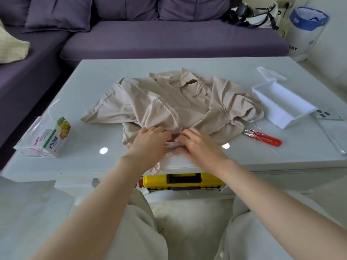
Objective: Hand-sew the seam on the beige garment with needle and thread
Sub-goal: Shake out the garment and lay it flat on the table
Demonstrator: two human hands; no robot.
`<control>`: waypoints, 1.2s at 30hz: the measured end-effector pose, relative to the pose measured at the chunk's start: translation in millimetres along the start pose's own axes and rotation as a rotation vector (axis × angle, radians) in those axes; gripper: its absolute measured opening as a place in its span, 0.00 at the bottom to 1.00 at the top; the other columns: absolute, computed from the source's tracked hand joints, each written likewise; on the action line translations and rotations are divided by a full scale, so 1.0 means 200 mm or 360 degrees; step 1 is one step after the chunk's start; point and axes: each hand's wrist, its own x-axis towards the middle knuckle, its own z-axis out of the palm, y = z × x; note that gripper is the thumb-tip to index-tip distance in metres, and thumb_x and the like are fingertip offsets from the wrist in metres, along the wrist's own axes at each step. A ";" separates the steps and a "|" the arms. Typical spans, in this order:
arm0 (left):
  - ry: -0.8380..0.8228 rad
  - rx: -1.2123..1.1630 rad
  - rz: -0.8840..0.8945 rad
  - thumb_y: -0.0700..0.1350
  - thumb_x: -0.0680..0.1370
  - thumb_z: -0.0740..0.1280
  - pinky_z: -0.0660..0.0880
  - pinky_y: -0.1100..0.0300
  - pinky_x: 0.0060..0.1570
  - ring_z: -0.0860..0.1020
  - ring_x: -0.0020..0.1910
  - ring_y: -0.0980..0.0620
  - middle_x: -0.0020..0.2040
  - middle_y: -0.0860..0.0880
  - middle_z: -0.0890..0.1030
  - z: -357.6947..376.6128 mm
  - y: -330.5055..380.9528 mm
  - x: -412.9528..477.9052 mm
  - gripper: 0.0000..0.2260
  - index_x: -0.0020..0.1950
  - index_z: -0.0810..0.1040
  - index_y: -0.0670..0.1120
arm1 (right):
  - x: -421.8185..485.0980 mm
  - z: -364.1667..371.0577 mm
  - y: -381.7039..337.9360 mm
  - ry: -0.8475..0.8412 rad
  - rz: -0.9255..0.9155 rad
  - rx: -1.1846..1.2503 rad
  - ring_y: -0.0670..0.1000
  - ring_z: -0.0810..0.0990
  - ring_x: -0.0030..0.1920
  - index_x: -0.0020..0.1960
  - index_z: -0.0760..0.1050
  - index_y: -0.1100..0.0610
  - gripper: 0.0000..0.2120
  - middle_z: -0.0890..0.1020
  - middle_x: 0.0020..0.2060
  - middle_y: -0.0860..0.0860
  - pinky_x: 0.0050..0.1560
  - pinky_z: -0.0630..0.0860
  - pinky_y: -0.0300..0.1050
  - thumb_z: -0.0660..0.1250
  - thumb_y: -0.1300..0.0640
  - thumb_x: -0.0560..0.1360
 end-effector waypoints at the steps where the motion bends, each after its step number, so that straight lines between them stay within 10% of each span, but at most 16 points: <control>1: 0.0060 0.0025 -0.0025 0.47 0.80 0.61 0.59 0.61 0.58 0.70 0.62 0.51 0.59 0.53 0.76 -0.01 0.00 0.00 0.11 0.62 0.74 0.51 | 0.00 0.01 0.00 0.0014 0.0012 0.0015 0.54 0.77 0.44 0.46 0.79 0.60 0.07 0.79 0.41 0.52 0.39 0.76 0.48 0.67 0.56 0.75; 8: 0.0577 0.0231 -0.0504 0.34 0.69 0.68 0.56 0.60 0.43 0.73 0.45 0.45 0.38 0.49 0.80 -0.10 -0.02 -0.08 0.10 0.45 0.82 0.48 | 0.00 -0.05 0.05 0.0124 0.0266 0.0016 0.54 0.79 0.41 0.43 0.77 0.61 0.05 0.79 0.40 0.53 0.32 0.71 0.43 0.72 0.61 0.71; 13: 0.0159 -0.0208 -0.0470 0.43 0.78 0.62 0.69 0.58 0.40 0.76 0.48 0.48 0.52 0.51 0.79 -0.08 0.03 -0.16 0.08 0.56 0.76 0.50 | -0.02 -0.06 0.10 0.0047 0.0312 0.0020 0.56 0.77 0.39 0.47 0.76 0.60 0.09 0.77 0.45 0.53 0.31 0.73 0.51 0.64 0.71 0.72; 17: -0.0177 -0.0183 -0.0315 0.56 0.78 0.62 0.70 0.55 0.59 0.70 0.62 0.49 0.64 0.50 0.71 -0.02 0.00 -0.17 0.19 0.65 0.72 0.47 | -0.05 -0.05 0.10 -0.0069 0.0261 0.0048 0.53 0.75 0.53 0.52 0.76 0.58 0.10 0.78 0.51 0.51 0.40 0.75 0.50 0.61 0.67 0.75; 27: -0.0179 -0.0112 -0.0619 0.43 0.82 0.53 0.66 0.54 0.65 0.62 0.71 0.43 0.70 0.41 0.64 0.04 -0.16 -0.08 0.17 0.70 0.65 0.40 | -0.01 0.00 0.02 -0.0006 0.0112 0.0073 0.53 0.78 0.49 0.46 0.77 0.58 0.03 0.80 0.47 0.51 0.40 0.76 0.48 0.66 0.59 0.76; 33: 0.0252 -0.0028 -0.0583 0.29 0.76 0.59 0.71 0.54 0.52 0.71 0.61 0.43 0.60 0.41 0.75 -0.01 -0.14 -0.06 0.16 0.61 0.75 0.38 | 0.03 -0.11 0.12 0.0268 0.0342 0.0109 0.54 0.78 0.40 0.45 0.76 0.61 0.04 0.80 0.43 0.53 0.34 0.73 0.47 0.66 0.61 0.76; 36: 0.0595 0.0165 -0.0506 0.30 0.68 0.69 0.65 0.59 0.30 0.77 0.39 0.43 0.42 0.45 0.81 -0.03 -0.14 -0.07 0.09 0.43 0.81 0.42 | 0.03 -0.17 0.15 0.0451 0.0387 0.0075 0.55 0.77 0.39 0.43 0.74 0.62 0.02 0.78 0.41 0.54 0.33 0.72 0.44 0.66 0.65 0.75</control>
